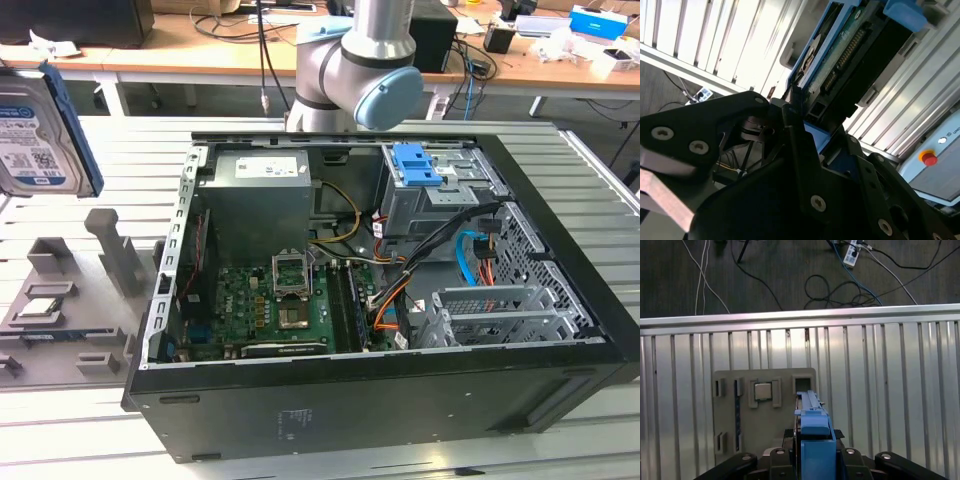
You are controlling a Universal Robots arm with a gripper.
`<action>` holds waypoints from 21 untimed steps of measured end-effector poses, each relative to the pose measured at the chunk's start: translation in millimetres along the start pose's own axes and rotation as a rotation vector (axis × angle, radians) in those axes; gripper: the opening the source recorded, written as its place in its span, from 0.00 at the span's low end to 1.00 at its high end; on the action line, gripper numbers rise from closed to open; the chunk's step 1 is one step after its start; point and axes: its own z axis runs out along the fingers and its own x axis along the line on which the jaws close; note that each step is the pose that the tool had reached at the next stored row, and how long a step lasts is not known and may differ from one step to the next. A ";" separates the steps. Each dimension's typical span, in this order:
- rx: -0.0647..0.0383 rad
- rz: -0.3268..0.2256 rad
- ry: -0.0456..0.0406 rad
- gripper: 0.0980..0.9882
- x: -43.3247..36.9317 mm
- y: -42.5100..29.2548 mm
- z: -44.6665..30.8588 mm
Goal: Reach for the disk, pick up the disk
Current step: 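Pick up the disk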
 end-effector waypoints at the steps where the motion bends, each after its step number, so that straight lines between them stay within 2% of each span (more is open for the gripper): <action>1: 0.000 0.000 0.0000 0.30 0.0 0.0 -4.1; 6: 0.000 0.000 0.0000 0.30 -0.1 -0.2 -15.3; 11: -0.001 0.000 0.0000 0.30 -0.1 -0.5 -31.8; 21: -0.001 0.000 0.0000 0.30 -0.1 -0.7 -57.0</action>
